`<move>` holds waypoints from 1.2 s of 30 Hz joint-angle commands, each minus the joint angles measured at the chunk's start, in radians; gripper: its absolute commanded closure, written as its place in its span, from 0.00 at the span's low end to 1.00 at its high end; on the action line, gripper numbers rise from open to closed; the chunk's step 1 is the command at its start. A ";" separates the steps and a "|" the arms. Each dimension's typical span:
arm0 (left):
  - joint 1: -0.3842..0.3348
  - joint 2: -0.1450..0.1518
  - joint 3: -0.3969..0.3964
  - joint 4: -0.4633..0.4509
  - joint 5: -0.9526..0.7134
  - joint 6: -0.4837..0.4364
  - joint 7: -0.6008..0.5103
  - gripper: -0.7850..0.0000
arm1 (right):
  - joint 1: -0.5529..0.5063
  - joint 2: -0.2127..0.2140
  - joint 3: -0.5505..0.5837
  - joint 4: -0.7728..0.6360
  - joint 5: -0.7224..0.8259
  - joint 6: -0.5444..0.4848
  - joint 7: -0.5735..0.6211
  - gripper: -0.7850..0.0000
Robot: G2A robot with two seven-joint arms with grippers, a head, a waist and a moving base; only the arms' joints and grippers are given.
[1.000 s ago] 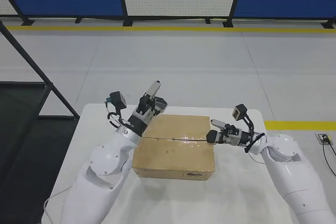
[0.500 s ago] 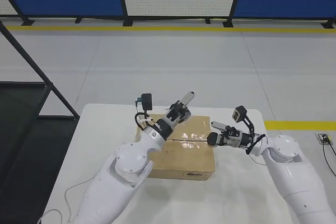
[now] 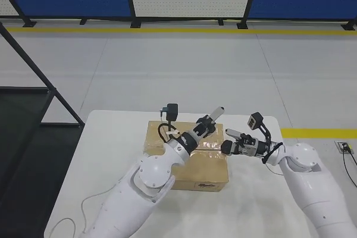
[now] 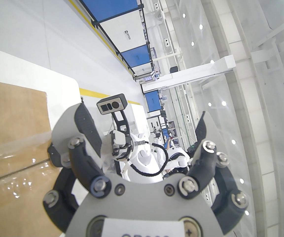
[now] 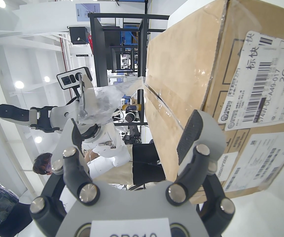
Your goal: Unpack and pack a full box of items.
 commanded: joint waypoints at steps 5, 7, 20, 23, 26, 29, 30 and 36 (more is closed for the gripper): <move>0.007 -0.008 -0.003 -0.023 0.012 0.006 -0.010 0.00 | 0.005 0.000 -0.002 0.009 0.003 -0.002 -0.005 0.00; 0.012 -0.010 -0.008 -0.034 0.014 0.004 -0.012 0.00 | 0.005 -0.001 -0.006 0.008 0.003 -0.004 -0.004 0.00; 0.206 0.025 -0.225 -0.336 0.039 -0.069 -0.046 0.00 | 0.004 0.000 -0.015 -0.011 0.002 -0.018 0.007 0.00; 0.295 0.043 -0.333 -0.430 0.049 -0.081 -0.066 0.00 | 0.004 0.002 -0.013 -0.013 -0.002 -0.030 0.016 0.00; 0.392 0.057 -0.455 -0.504 0.031 -0.108 -0.072 0.00 | 0.005 0.003 -0.013 -0.014 -0.005 -0.037 0.021 0.00; 0.485 0.070 -0.587 -0.532 0.001 -0.131 -0.080 0.00 | 0.008 0.004 -0.014 -0.014 -0.010 -0.048 0.027 0.00; 0.516 0.073 -0.628 -0.531 -0.018 -0.139 -0.087 0.00 | 0.009 0.005 -0.014 -0.015 -0.014 -0.057 0.029 0.00; 0.635 0.090 -0.827 -0.443 -0.146 -0.160 -0.182 0.00 | 0.014 0.006 -0.021 -0.032 -0.037 -0.103 0.035 0.00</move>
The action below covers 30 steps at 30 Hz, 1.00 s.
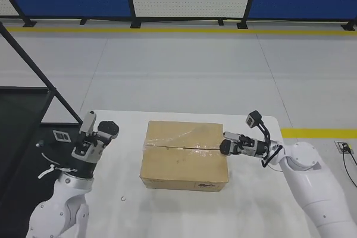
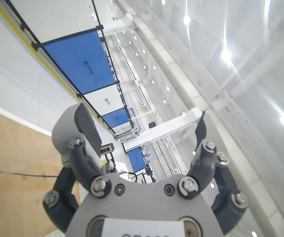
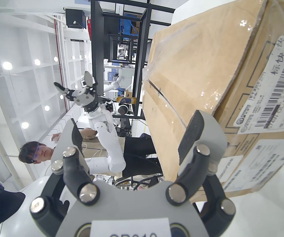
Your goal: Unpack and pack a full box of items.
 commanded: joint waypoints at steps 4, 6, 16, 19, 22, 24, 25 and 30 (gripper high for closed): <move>0.056 0.011 -0.077 0.089 -0.093 0.001 -0.126 0.00 | 0.004 0.000 -0.007 -0.012 -0.011 -0.014 -0.006 0.00; 0.061 0.013 -0.088 0.121 -0.141 0.008 -0.163 0.00 | 0.007 -0.001 -0.012 -0.014 -0.014 -0.010 -0.011 0.00; 0.008 0.016 0.009 0.224 -0.177 0.000 -0.252 0.00 | 0.027 -0.007 -0.037 -0.016 -0.023 -0.002 -0.025 0.00; -0.032 0.013 0.056 0.259 -0.143 -0.001 -0.216 0.00 | 0.031 -0.008 -0.043 -0.014 -0.022 -0.001 -0.025 0.00; -0.070 0.009 0.111 0.295 -0.110 -0.002 -0.179 0.00 | 0.035 -0.009 -0.047 -0.013 -0.028 -0.001 -0.030 0.00; -0.095 0.006 0.139 0.324 -0.091 -0.003 -0.156 0.00 | 0.037 -0.009 -0.049 -0.015 -0.033 0.001 -0.036 0.00; -0.108 0.005 0.153 0.338 -0.086 -0.004 -0.149 0.00 | 0.038 -0.008 -0.049 -0.016 -0.036 0.001 -0.036 0.00; -0.149 -0.001 0.201 0.394 -0.081 -0.007 -0.123 0.00 | 0.040 -0.007 -0.048 -0.021 -0.041 0.004 -0.038 0.00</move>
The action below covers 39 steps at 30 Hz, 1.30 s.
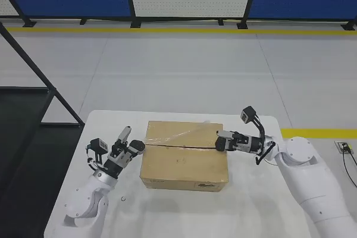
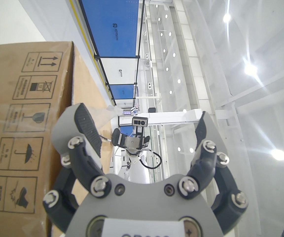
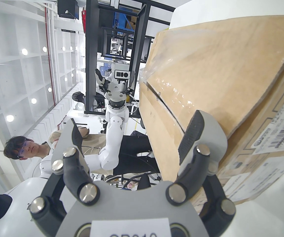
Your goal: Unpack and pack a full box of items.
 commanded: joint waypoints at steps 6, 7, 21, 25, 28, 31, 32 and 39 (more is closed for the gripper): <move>-0.008 -0.001 0.029 0.017 0.011 -0.009 0.005 0.00 | -0.001 0.002 0.003 -0.013 -0.009 -0.007 -0.010 0.00; -0.007 -0.001 0.030 0.017 0.013 -0.009 0.006 0.00 | -0.001 0.003 0.003 -0.017 -0.011 -0.008 -0.014 0.00; 0.017 0.002 0.039 -0.004 0.019 -0.019 0.012 0.00 | -0.005 0.011 0.017 -0.090 -0.147 -0.041 -0.163 0.00; 0.020 0.003 0.040 -0.006 0.016 -0.018 0.015 0.00 | -0.015 0.013 0.015 -0.118 -0.203 -0.040 -0.215 0.00; 0.019 0.004 0.042 -0.003 0.017 -0.018 0.013 0.00 | -0.038 0.021 0.013 -0.211 -0.350 -0.082 -0.293 0.00; 0.017 0.004 0.044 0.000 0.016 -0.017 0.015 0.00 | -0.071 0.031 0.003 -0.348 -0.604 -0.100 -0.403 0.00; 0.017 0.004 0.044 0.001 0.016 -0.017 0.015 0.00 | -0.090 0.033 -0.003 -0.399 -0.692 -0.087 -0.449 0.00; 0.015 0.005 0.047 0.007 0.007 -0.020 0.017 0.00 | -0.116 0.035 -0.004 -0.453 -0.789 -0.025 -0.513 0.00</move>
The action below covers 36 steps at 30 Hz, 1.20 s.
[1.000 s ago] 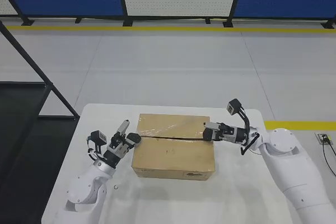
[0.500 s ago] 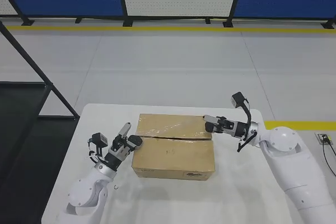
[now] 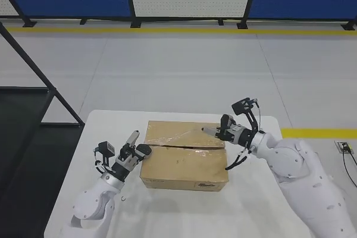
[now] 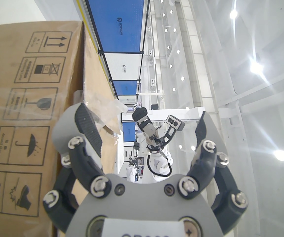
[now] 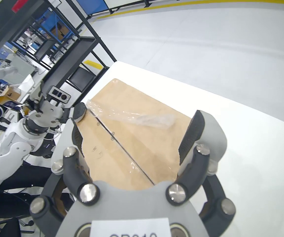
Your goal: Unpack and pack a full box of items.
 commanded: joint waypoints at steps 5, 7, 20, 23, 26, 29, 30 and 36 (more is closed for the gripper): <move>-0.003 0.001 0.004 0.003 -0.007 -0.004 -0.003 0.00 | -0.010 0.000 -0.014 -0.031 -0.121 0.094 -0.057 0.00; -0.004 0.001 0.005 0.005 -0.009 -0.004 -0.003 0.00 | -0.020 -0.003 -0.039 -0.079 -0.205 0.124 -0.094 0.00; -0.013 0.003 0.010 0.012 -0.013 -0.002 -0.010 0.00 | 0.091 -0.062 -0.304 -0.163 -0.799 0.372 -0.086 0.00; -0.013 0.004 0.010 0.013 -0.015 0.000 -0.011 0.00 | 0.128 -0.081 -0.331 -0.132 -0.818 0.396 -0.066 0.00; -0.013 0.004 0.010 0.013 -0.017 -0.002 -0.013 0.00 | 0.148 -0.098 -0.340 -0.106 -0.797 0.416 -0.056 0.00; -0.013 0.005 0.011 0.014 -0.019 -0.002 -0.014 0.00 | 0.171 -0.112 -0.349 -0.074 -0.794 0.419 -0.033 0.00; -0.013 0.005 0.011 0.015 -0.019 -0.002 -0.014 0.00 | 0.185 -0.117 -0.357 -0.062 -0.805 0.421 -0.015 0.00; -0.013 0.006 0.015 0.013 -0.019 -0.004 -0.015 0.00 | 0.279 -0.159 -0.429 0.062 -0.851 0.386 0.104 0.00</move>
